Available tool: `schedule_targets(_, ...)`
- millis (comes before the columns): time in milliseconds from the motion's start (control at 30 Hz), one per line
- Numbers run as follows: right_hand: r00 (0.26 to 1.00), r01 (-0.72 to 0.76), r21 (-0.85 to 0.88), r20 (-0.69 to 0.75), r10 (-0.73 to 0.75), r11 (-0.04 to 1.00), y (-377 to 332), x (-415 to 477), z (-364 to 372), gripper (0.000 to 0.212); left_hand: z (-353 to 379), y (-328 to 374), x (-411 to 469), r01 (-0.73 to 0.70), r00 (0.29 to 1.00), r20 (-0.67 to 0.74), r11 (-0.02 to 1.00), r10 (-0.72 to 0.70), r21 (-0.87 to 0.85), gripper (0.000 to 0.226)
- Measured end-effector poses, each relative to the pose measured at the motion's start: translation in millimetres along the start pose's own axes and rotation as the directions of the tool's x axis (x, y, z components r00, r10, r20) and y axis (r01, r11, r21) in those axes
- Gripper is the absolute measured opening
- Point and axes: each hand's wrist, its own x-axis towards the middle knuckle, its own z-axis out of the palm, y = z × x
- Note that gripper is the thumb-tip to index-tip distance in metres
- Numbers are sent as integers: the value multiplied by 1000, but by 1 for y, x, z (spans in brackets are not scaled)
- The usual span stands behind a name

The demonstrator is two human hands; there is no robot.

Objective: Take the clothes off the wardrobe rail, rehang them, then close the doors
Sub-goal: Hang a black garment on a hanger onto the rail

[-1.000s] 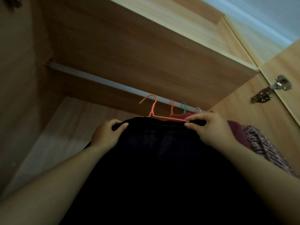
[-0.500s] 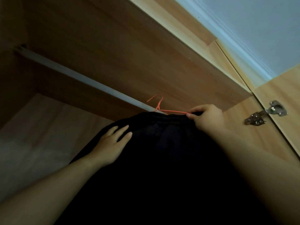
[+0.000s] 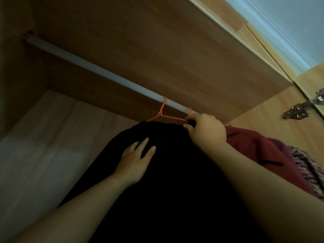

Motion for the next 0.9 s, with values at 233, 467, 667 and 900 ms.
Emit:
schedule_targets(233,987,158,-144,28,-156,977,0,-79,22,54,12,-15,-26,-86,993,-77,995,90,57,57)
schedule_targets(467,979,178,-148,130,-159,973,3,-203,39,57,33,-34,-111,-167,986,35,977,163,136,75)
schedule_targets(667,947,204,-93,270,-173,975,7,-302,20,57,49,-42,-211,-174,973,186,961,135,214,74)
schedule_targets(900,883,206,-91,446,-145,974,19,-416,-23,58,73,-54,-326,-213,951,296,880,87,425,74)
